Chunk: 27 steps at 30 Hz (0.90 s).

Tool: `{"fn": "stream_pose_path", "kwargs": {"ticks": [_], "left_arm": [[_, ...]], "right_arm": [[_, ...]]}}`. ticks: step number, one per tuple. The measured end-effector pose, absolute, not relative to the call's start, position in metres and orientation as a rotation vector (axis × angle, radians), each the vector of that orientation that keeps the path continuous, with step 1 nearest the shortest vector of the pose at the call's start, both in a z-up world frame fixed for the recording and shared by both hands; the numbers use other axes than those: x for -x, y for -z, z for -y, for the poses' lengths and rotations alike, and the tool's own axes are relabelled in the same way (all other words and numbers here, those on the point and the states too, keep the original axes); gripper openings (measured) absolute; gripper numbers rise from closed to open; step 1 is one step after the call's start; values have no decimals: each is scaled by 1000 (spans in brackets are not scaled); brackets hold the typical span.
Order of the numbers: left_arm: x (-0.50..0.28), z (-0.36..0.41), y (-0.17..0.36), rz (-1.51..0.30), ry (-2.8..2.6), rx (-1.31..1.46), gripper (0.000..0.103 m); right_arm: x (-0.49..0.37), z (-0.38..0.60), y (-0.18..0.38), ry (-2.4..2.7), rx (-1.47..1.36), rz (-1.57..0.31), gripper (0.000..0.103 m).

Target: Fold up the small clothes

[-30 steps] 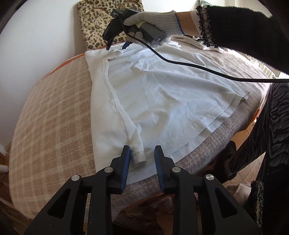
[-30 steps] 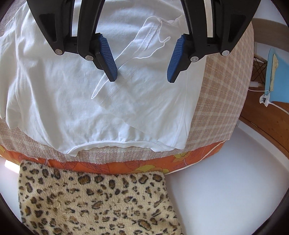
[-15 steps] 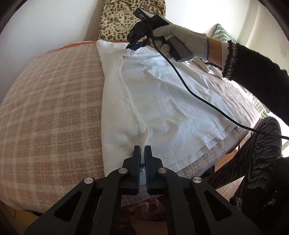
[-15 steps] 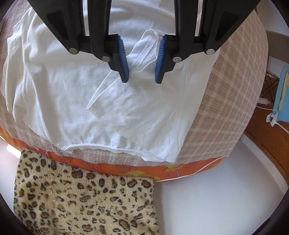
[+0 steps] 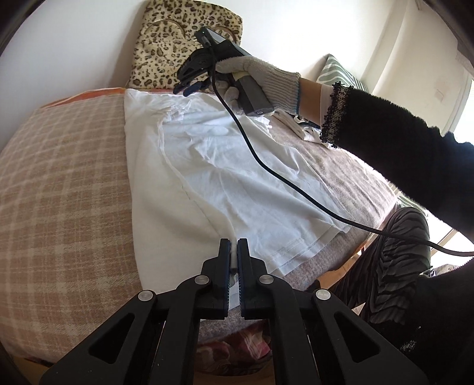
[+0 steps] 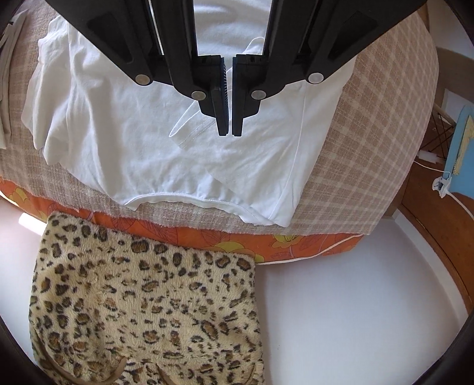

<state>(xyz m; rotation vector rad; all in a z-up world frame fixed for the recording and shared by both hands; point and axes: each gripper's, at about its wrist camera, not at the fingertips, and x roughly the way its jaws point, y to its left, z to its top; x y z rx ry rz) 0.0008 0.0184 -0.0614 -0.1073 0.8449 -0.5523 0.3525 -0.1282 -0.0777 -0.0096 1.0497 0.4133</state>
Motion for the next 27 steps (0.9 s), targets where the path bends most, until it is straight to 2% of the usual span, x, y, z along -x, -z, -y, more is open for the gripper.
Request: {"fn": "stream_pose_path", "kwargs": {"ticks": [1, 2, 4, 5, 9, 14, 19, 23, 26, 27], "left_arm": [[0, -17, 62, -843, 552, 95, 3], [1, -16, 62, -844, 549, 87, 3], [-1, -17, 65, -857, 543, 96, 3], [-2, -19, 67, -865, 540, 107, 3], [-5, -24, 71, -884, 524, 125, 3], [-6, -26, 74, -894, 522, 139, 3], [-11, -29, 73, -896, 527, 143, 3], [-12, -29, 75, -904, 523, 145, 3], [-13, -31, 75, -907, 521, 153, 3], [-12, -31, 75, -903, 520, 153, 3]], "right_arm": [[-354, 131, 84, -412, -25, -1076, 54], [-356, 134, 90, -409, -52, -1091, 61], [-360, 137, 103, -421, -88, -1118, 52], [-363, 138, 110, -425, -110, -1134, 50], [-373, 142, 115, -393, -155, -1126, 48], [-391, 155, 88, -385, -171, -1033, 49], [-409, 163, 92, -366, -147, -1055, 47], [-409, 163, 108, -387, -146, -1088, 41], [-401, 152, 114, -414, -81, -1099, 29], [-398, 146, 114, -411, -39, -1092, 13]]}}
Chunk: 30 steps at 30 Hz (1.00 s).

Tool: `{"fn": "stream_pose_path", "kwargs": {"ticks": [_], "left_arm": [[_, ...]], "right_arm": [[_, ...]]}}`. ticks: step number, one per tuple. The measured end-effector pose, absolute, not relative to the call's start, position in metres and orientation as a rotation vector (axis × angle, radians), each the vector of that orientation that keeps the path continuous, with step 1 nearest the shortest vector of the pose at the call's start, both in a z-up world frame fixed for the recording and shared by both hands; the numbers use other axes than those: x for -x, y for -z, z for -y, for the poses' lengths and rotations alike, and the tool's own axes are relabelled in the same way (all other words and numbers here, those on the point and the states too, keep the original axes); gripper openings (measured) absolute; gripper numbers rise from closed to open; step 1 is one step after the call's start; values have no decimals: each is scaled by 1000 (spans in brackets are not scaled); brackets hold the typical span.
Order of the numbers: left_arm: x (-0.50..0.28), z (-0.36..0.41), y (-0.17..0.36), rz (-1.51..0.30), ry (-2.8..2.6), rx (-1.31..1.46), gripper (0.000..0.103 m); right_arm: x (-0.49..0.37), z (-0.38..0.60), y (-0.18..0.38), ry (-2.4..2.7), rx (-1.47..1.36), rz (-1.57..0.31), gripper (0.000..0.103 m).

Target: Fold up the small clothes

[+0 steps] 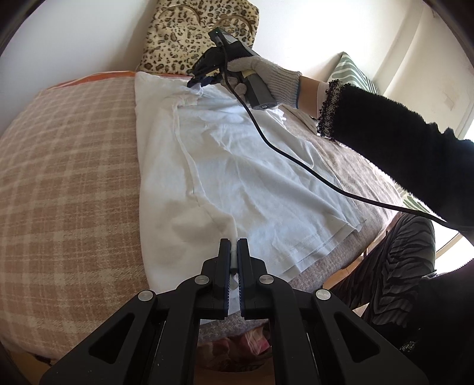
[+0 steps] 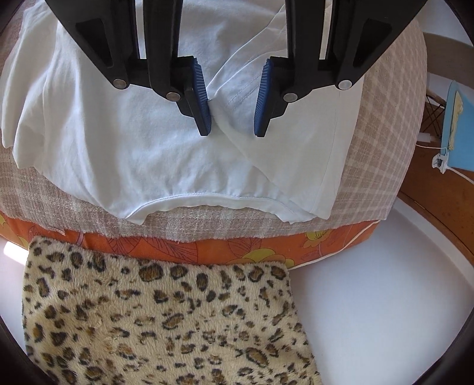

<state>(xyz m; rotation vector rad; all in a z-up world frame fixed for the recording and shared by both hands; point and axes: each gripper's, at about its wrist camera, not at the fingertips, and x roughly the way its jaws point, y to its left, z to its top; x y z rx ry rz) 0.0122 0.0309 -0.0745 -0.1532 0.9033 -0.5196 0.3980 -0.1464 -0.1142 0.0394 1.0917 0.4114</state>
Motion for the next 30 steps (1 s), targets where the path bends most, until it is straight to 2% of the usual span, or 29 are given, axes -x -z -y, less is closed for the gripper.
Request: {"fn": "stream_pose_path", "kwargs": {"ticks": [1, 2, 9, 17, 23, 30], "left_arm": [[-12, -31, 73, -899, 520, 156, 3], [-12, -32, 72, -895, 523, 160, 3], [-12, -7, 65, -885, 596, 156, 3], [-18, 19, 76, -933, 649, 170, 3], [-18, 10, 74, -914, 652, 224, 3], [-6, 30, 86, -974, 666, 73, 6]], "right_arm": [[-395, 141, 113, -406, 9, -1085, 1], [-394, 136, 111, -398, 55, -1076, 0], [-394, 121, 83, -358, 227, -976, 0], [-404, 114, 89, -298, 256, -957, 0], [-403, 106, 68, -318, 245, -888, 0], [-409, 107, 106, -319, 317, -988, 0]]}}
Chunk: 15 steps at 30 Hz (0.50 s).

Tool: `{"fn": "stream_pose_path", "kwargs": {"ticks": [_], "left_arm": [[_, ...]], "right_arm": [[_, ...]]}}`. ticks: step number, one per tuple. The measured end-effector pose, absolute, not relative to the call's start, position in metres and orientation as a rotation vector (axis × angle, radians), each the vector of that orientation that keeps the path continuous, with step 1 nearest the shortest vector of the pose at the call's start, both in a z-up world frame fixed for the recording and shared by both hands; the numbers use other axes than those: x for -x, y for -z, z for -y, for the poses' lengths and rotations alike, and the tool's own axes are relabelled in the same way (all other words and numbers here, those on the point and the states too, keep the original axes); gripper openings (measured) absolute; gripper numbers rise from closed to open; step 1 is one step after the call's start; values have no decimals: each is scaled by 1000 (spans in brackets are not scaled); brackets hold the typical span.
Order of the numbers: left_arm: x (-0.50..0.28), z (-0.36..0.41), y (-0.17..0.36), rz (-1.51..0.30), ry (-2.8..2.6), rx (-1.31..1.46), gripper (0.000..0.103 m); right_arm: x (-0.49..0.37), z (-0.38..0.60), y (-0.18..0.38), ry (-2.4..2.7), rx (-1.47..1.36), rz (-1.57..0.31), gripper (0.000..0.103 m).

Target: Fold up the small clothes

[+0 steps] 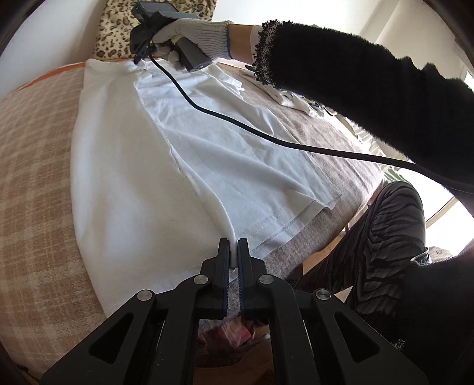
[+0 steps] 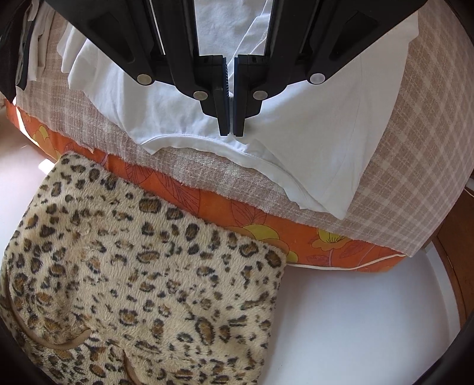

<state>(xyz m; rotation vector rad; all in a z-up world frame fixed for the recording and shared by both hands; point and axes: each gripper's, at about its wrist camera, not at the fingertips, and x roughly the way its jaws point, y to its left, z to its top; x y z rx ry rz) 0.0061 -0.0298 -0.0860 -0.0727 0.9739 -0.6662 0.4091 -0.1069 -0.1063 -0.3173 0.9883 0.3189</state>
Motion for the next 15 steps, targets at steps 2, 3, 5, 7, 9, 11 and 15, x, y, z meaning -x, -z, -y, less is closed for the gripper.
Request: {"fn": "stream_pose_path", "kwargs": {"ticks": [2, 3, 5, 7, 9, 11, 15], "left_arm": [[1, 30, 81, -966, 669, 46, 10], [5, 26, 78, -956, 662, 54, 15], [11, 10, 72, -931, 639, 98, 29], [15, -9, 70, -903, 568, 138, 32], [13, -30, 73, -902, 492, 189, 32], [8, -48, 82, -933, 426, 252, 32], [6, -67, 102, -1002, 380, 348, 32]], "right_arm": [[-409, 106, 112, -304, 348, -1009, 16], [-408, 106, 110, -287, 375, -993, 26], [-404, 108, 99, -283, 376, -947, 36], [-401, 111, 84, -302, 327, -921, 35], [-400, 107, 72, -355, 284, -906, 35], [-398, 97, 67, -396, 274, -896, 36], [-403, 69, 69, -439, 257, -907, 43]]}}
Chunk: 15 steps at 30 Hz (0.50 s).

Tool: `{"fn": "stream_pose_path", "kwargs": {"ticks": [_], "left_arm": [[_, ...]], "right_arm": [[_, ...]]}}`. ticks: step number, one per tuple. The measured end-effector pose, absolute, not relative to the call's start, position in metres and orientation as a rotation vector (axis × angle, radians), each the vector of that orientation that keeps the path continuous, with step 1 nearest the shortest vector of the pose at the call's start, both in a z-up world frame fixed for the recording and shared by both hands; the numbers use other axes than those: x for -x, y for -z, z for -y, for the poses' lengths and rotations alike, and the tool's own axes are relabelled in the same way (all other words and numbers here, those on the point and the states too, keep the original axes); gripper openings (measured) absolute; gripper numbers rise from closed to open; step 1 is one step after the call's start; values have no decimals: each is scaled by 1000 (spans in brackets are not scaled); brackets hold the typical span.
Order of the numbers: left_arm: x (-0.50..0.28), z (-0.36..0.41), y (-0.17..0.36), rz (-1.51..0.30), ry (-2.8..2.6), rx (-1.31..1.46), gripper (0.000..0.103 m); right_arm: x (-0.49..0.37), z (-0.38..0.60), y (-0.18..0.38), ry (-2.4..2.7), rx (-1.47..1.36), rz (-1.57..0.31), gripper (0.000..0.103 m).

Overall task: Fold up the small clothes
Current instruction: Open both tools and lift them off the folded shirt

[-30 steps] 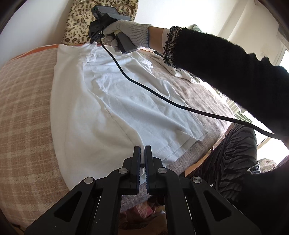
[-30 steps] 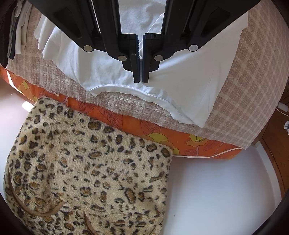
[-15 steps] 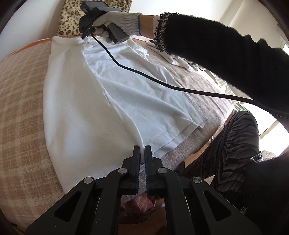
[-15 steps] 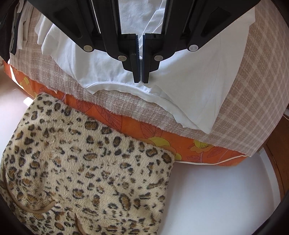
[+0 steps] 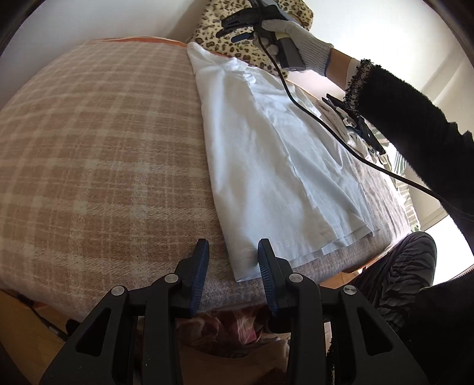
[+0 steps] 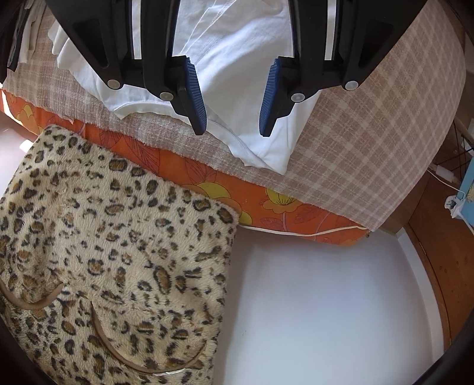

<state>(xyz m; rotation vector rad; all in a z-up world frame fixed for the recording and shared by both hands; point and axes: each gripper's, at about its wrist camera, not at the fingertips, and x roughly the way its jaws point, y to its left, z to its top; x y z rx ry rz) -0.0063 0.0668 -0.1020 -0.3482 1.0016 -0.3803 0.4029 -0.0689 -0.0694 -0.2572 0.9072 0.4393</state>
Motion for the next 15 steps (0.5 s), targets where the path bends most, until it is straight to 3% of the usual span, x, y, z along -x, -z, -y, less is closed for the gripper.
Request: {"fn": "stream_pose_path", "kwargs": {"ticks": [9, 12, 15], "left_arm": [[-5, -69, 106, -1031, 440, 460, 29], [-10, -70, 111, -1053, 440, 496, 10], [-13, -72, 112, -1058, 443, 518, 7]], "right_arm": [[-431, 23, 93, -471, 205, -955, 55], [-440, 9, 102, -456, 245, -959, 56], [-444, -9, 114, -421, 323, -966, 56]]}}
